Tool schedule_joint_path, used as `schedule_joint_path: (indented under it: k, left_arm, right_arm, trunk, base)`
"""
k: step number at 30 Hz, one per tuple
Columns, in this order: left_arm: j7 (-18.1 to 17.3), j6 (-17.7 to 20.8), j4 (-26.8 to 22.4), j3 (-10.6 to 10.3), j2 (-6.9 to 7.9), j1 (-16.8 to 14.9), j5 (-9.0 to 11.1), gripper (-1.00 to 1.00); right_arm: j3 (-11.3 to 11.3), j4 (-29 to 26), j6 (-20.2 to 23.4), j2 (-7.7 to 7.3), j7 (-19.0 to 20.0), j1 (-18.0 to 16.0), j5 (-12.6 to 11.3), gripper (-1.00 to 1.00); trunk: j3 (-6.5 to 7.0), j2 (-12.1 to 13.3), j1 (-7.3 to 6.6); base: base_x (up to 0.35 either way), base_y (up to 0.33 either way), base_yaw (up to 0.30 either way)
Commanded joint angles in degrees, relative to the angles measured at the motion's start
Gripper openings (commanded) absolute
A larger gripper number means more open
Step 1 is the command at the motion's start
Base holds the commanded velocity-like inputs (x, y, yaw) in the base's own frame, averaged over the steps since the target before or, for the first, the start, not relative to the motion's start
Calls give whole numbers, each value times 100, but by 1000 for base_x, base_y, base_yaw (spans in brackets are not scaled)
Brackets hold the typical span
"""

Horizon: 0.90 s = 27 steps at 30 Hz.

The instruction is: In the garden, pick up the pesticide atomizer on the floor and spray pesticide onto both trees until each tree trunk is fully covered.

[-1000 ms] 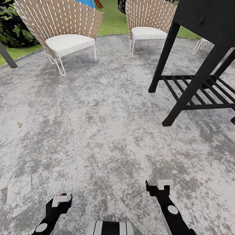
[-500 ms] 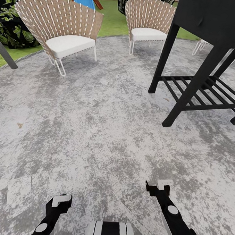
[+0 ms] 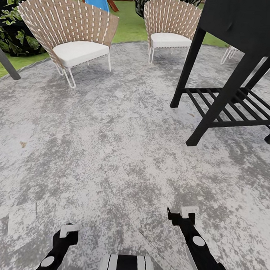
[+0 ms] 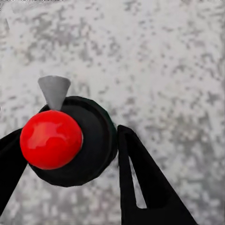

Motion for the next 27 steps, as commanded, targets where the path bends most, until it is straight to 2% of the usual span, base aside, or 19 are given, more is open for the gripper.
schedule_joint_path:
  k: [1,18,27]
  left_arm:
    - [2,1,-10,-1,0,0,-8,-100]
    - [2,-1,-75,-1,0,0,5,-100]
    - [-25,1,-74,-1,-4,-1,9,-100]
  right_arm:
    - [0,0,0,0,0,0,0,100]
    - [0,0,0,0,0,0,0,100]
    - [0,34,-2,-9,0,0,7,100]
  trunk:
    - [0,0,0]
    - [0,0,0]
    - [199,12,-23]
  base:
    - [0,0,0]
    - [0,0,0]
    - [0,0,0]
